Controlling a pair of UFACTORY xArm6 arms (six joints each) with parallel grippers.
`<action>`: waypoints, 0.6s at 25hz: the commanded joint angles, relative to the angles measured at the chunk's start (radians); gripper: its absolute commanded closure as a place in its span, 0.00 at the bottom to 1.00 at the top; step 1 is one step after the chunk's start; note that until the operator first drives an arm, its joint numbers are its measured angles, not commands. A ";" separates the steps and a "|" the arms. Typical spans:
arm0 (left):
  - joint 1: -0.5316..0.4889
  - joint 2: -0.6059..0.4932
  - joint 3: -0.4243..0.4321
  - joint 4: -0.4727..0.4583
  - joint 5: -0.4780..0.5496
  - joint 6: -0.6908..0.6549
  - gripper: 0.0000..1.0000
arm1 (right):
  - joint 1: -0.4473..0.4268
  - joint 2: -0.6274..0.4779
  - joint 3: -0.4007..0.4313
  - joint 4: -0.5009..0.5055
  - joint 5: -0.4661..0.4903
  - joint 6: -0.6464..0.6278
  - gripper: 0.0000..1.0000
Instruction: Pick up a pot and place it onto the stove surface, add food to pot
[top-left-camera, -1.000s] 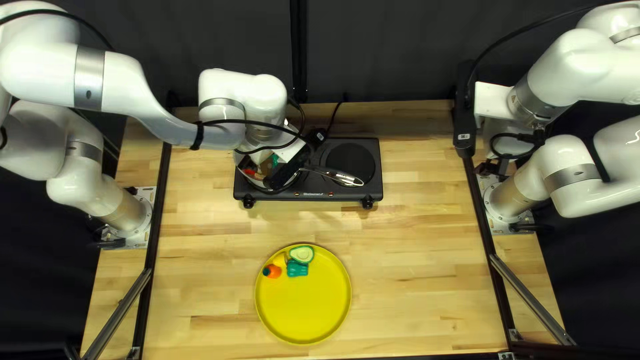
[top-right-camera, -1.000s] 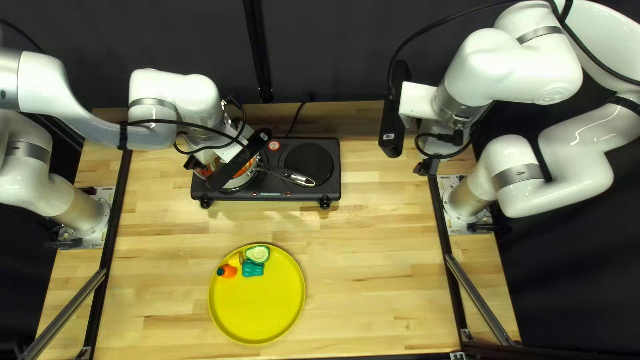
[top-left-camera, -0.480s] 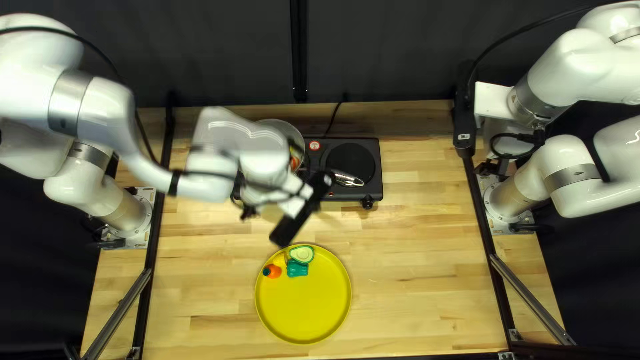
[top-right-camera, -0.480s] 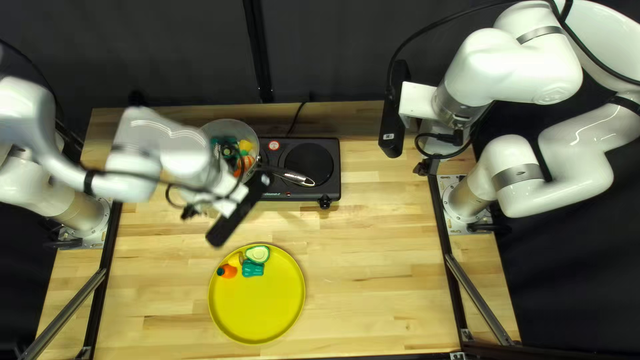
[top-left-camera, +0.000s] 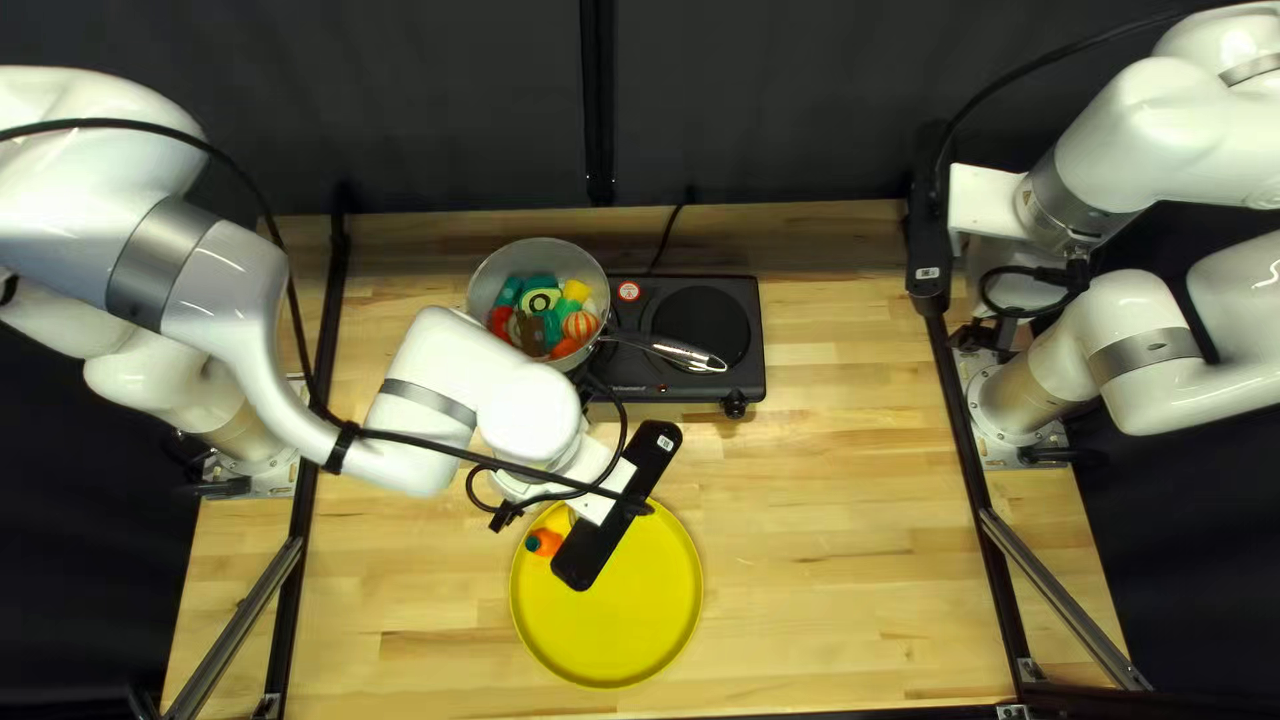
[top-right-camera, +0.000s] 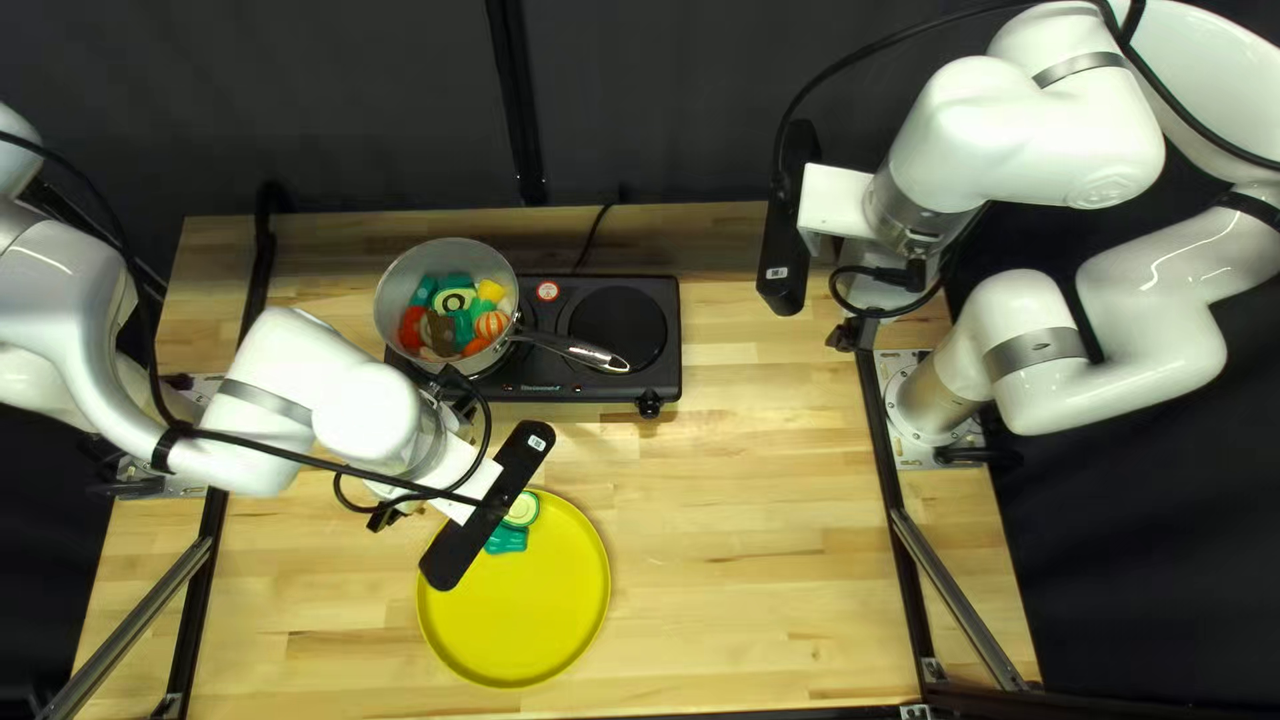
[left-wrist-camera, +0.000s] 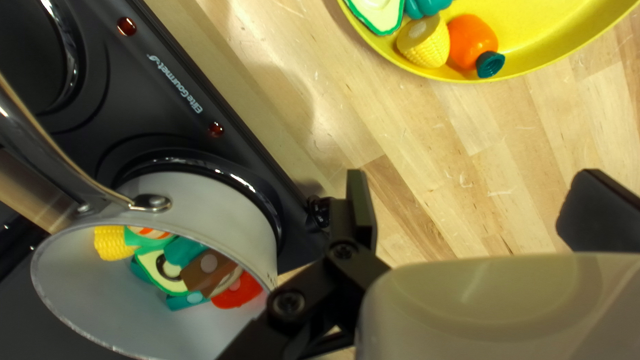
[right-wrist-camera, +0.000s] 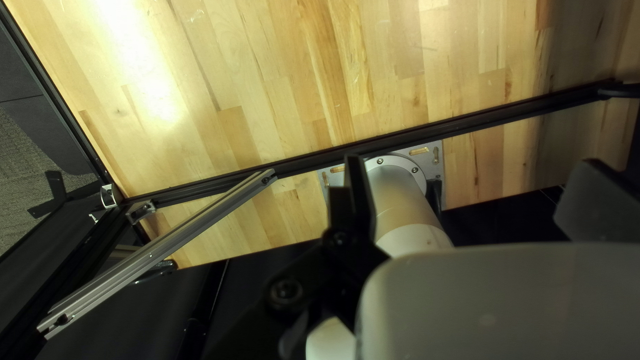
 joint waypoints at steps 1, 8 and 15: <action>-0.056 0.086 -0.078 0.033 0.062 -0.279 0.00 | 0.000 0.000 0.000 0.000 0.000 0.000 0.00; -0.059 0.066 -0.024 0.000 -0.008 -0.277 0.00 | 0.000 0.000 0.000 0.000 0.000 0.000 0.00; -0.130 0.065 0.078 -0.090 -0.232 -0.382 0.00 | 0.000 0.000 0.000 0.000 0.000 0.000 0.00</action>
